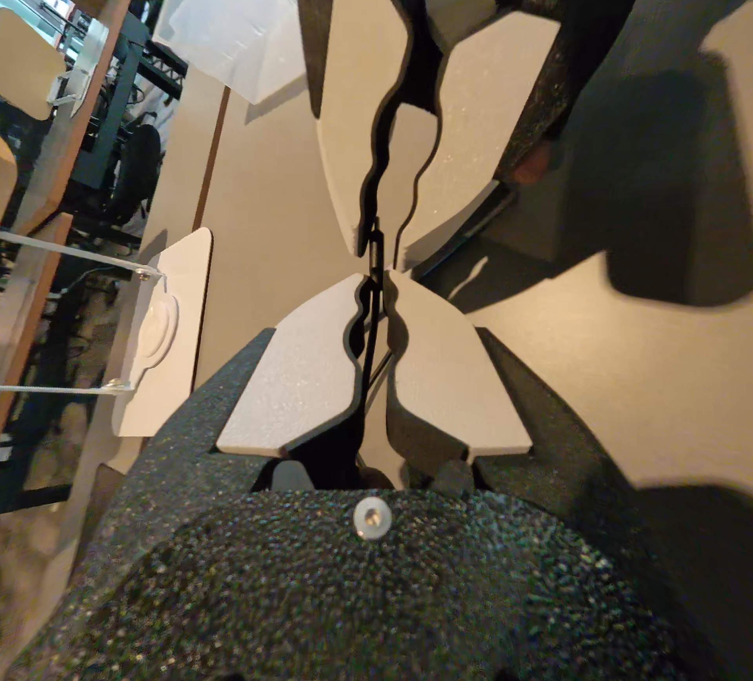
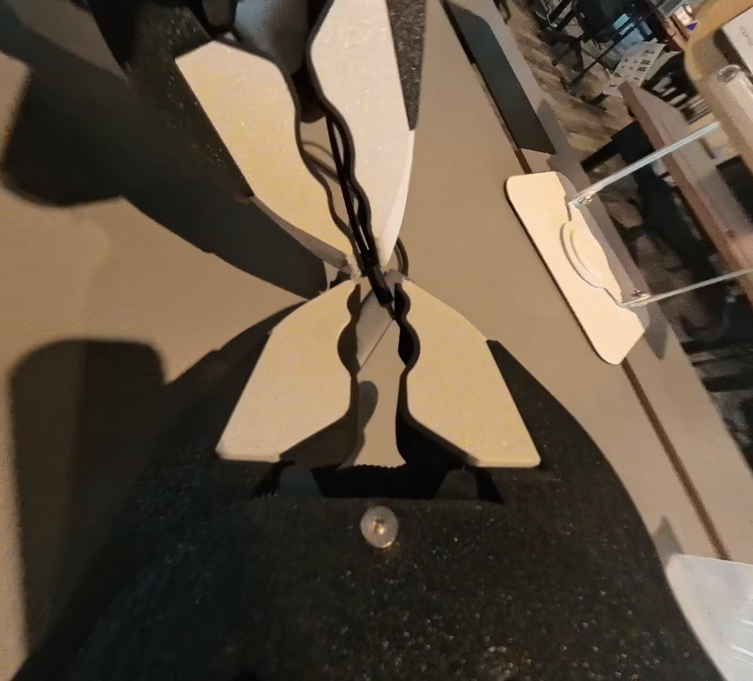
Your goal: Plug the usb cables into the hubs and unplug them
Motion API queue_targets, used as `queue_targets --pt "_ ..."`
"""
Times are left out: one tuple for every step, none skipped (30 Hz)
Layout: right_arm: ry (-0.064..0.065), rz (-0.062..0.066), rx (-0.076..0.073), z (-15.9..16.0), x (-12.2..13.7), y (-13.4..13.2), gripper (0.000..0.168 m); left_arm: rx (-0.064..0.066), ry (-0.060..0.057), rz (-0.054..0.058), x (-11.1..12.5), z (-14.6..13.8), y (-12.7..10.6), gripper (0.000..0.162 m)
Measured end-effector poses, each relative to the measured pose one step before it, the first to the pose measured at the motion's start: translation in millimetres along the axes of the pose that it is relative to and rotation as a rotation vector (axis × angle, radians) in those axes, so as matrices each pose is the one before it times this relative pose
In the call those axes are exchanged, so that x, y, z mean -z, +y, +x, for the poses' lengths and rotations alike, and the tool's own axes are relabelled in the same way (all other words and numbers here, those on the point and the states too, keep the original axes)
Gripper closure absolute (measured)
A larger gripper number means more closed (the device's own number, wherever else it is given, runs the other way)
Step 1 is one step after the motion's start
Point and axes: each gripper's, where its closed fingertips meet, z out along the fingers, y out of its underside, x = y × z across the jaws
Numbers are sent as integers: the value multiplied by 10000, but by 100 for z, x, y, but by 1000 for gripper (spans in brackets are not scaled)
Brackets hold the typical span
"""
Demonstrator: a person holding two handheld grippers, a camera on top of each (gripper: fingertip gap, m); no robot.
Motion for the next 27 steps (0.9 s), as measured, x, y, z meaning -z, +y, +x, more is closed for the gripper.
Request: queue_targets --pt "-194 299 -403 106 261 -319 152 298 59 250 155 -131 -248 156" --pt "-209 332 -369 47 266 -374 151 296 117 248 118 -18 -287 156" --pt "-211 296 -320 -5 266 -348 151 223 99 230 114 -2 -271 156" --pt "-189 220 -242 -12 233 -264 152 166 97 193 105 20 -245 156" --pt "-182 184 -169 -49 227 -243 153 120 130 170 74 109 -223 157" --pt "-155 146 -122 -48 218 -200 154 97 96 167 69 80 -219 157" --pt "-131 115 -94 -30 218 -165 156 104 94 150 51 82 -219 157" --pt "-143 104 -77 -67 198 -146 156 83 90 130 47 96 -212 157" --pt "-145 84 -67 -74 187 -115 157 55 85 115 49 84 -193 157" --pt "-152 71 -65 -90 190 -84 157 33 92 106 50 115 -166 156" --pt "-144 62 -63 -84 174 -75 157 42 77 109 60 66 -159 156" --pt "-128 47 -53 -59 178 -28 157 91 77 105 80 38 -141 157" --pt "-104 25 -41 -21 159 7 157 88 52 97 111 -17 -110 157" --pt "-81 9 -22 -5 148 53 157 55 35 72 117 -44 -82 157" --pt "-74 11 -10 -6 123 58 158 53 35 68 145 -44 -78 157" --pt "-92 22 -16 -53 105 45 158 35 57 73 153 -9 -90 157" --pt "-90 53 -15 -81 81 -5 158 24 62 69 155 12 -96 157" --pt "-93 91 -17 -102 67 -87 158 61 95 66 144 54 -100 157" --pt "-97 105 -29 -118 49 -121 159 74 123 55 104 103 -101 157" --pt "-81 85 -29 -98 34 -120 160 33 110 43 109 111 -86 157" --pt "-68 49 -2 -109 22 -88 160 29 103 14 89 103 -46 157" --pt "-46 18 43 -108 -11 -40 161 23 98 -16 67 116 -13 157" --pt "-21 5 73 -94 -16 -27 161 -4 83 -31 43 102 16 157" --pt "-16 1 69 -84 -36 -8 162 -4 71 -18 27 110 0 157" --pt "-30 6 51 -101 -44 -14 162 26 85 -19 -10 118 -7 157" --pt "-34 33 51 -113 -40 -63 162 13 91 -23 -18 141 7 157" --pt "-16 47 56 -81 -24 -70 162 -9 96 -54 -54 166 53 157"
